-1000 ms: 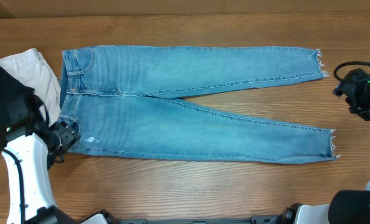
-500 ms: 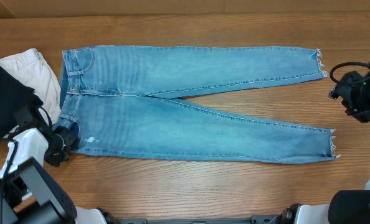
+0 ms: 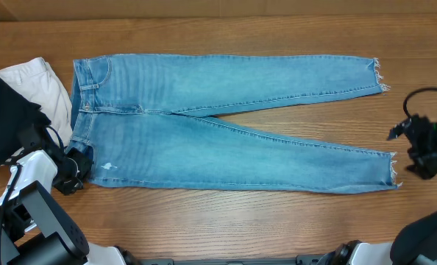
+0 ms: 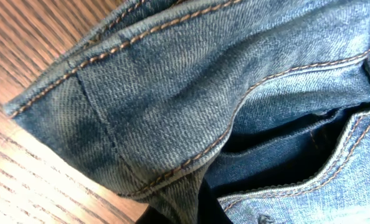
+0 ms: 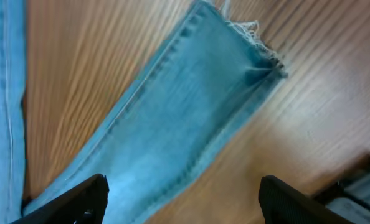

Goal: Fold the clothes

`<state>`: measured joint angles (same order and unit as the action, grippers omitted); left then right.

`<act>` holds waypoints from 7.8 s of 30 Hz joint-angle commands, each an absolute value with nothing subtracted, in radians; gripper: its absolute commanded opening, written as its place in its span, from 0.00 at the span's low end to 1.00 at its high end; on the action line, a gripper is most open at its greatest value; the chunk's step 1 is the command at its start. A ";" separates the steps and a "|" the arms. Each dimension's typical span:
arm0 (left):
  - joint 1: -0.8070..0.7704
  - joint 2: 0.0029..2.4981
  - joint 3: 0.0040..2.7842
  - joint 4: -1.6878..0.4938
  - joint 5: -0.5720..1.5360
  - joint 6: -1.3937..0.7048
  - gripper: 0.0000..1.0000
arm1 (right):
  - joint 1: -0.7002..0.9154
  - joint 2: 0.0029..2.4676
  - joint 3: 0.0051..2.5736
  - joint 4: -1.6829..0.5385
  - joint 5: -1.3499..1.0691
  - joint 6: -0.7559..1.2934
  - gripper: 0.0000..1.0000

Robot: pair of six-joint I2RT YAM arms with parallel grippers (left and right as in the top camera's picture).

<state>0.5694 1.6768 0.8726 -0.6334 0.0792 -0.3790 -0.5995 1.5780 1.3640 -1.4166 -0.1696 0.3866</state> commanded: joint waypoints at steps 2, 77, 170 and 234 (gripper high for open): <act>0.569 1.694 0.861 -0.665 0.087 -0.368 0.06 | -0.698 1.560 1.190 -1.328 -0.211 0.396 0.79; 0.576 1.076 1.104 -1.173 0.045 -0.368 0.04 | -0.733 1.462 1.629 -1.359 -0.132 0.435 0.04; 0.425 1.198 1.214 -1.495 0.178 -0.502 0.04 | -0.505 2.003 2.286 -1.448 0.014 0.395 0.04; 0.425 1.511 1.039 -0.818 0.105 -0.575 0.65 | -0.399 2.077 2.277 -1.311 0.067 0.393 0.04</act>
